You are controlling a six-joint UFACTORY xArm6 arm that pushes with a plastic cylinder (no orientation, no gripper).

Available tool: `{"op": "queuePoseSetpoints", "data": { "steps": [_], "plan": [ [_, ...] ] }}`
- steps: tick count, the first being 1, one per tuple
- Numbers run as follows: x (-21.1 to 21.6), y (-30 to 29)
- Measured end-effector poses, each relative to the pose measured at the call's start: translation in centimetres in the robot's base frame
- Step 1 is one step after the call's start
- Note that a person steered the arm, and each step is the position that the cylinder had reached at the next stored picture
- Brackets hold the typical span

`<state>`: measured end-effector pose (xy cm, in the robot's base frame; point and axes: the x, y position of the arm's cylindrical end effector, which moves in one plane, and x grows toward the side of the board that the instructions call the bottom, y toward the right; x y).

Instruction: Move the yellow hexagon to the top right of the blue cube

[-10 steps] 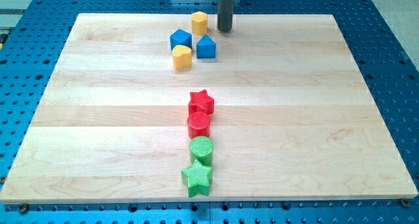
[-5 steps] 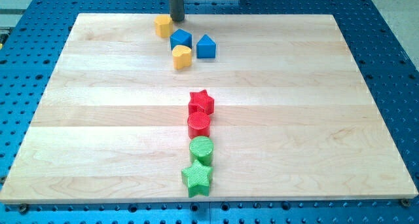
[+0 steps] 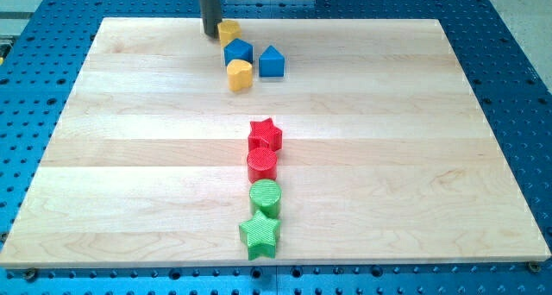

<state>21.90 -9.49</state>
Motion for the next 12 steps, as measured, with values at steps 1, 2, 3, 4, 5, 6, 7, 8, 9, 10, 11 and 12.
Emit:
{"op": "queuePoseSetpoints", "data": {
  "steps": [1,2,3,4,5,6,7,8,9,10,11,12],
  "plan": [
    [-1.5,0.7],
    [-2.7,1.8],
    [-2.6,4.2],
    [-2.1,2.5],
    [-1.7,-1.6],
    [-1.3,-3.0],
    [-1.3,-1.1],
    [-1.3,1.1],
    [-1.3,2.0],
    [-1.3,1.4],
    [-1.2,-0.7],
    [-0.3,1.1]
  ]
}}
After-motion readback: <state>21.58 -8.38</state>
